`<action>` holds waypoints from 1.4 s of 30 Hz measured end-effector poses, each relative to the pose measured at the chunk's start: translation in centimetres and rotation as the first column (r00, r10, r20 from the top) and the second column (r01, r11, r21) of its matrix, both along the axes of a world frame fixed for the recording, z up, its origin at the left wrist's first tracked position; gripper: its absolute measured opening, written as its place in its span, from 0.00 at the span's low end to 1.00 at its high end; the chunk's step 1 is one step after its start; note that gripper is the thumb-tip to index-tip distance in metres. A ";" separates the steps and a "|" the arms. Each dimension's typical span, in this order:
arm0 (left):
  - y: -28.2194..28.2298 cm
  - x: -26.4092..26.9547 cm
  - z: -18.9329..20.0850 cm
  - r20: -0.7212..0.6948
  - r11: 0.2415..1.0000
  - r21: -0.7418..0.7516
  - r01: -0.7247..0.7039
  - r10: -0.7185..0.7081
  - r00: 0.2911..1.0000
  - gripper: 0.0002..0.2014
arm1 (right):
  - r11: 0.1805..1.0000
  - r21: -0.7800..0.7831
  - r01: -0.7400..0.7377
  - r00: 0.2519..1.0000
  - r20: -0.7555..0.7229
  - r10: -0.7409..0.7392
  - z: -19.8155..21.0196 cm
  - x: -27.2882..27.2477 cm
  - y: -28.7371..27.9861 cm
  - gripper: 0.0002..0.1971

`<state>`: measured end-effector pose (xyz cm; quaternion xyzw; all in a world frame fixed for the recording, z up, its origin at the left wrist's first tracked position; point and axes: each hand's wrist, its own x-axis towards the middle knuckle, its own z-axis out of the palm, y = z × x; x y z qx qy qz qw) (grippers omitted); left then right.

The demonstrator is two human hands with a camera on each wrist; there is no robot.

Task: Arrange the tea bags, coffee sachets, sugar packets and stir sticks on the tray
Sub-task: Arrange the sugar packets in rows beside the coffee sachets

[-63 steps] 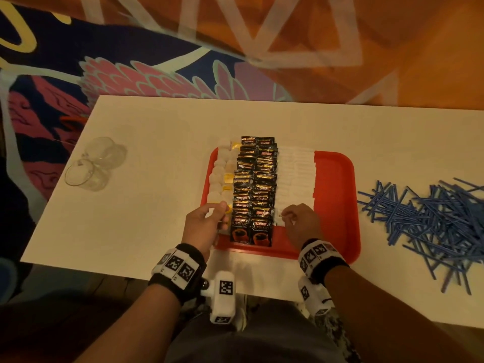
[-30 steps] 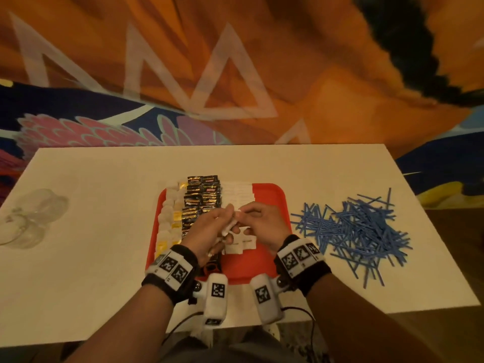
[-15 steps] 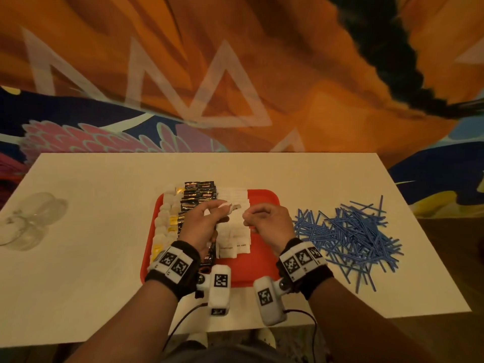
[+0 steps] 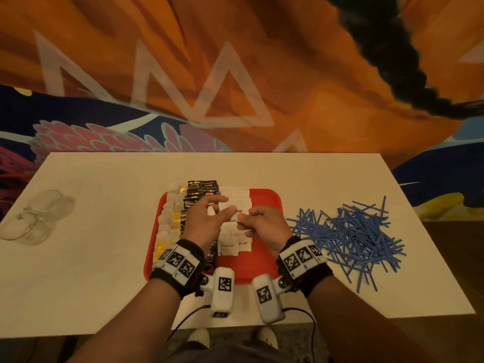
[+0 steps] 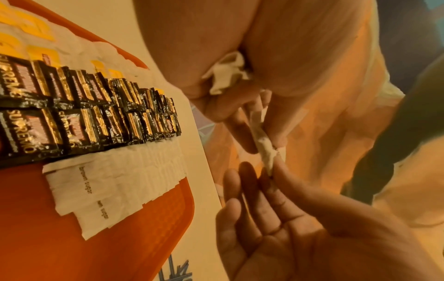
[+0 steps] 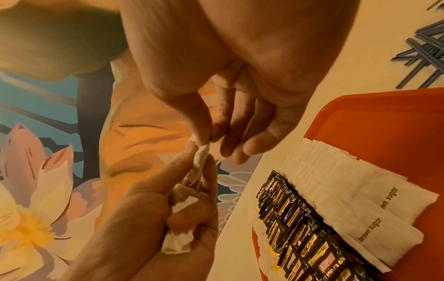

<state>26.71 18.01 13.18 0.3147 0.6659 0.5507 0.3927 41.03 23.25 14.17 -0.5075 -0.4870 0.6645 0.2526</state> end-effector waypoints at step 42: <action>-1.9 -0.2 -0.5 -0.306 0.968 -0.046 0.247 -0.249 0.919 0.16 | 0.999 -0.003 0.037 0.998 0.046 -0.037 -2.6 1.7 0.1 0.16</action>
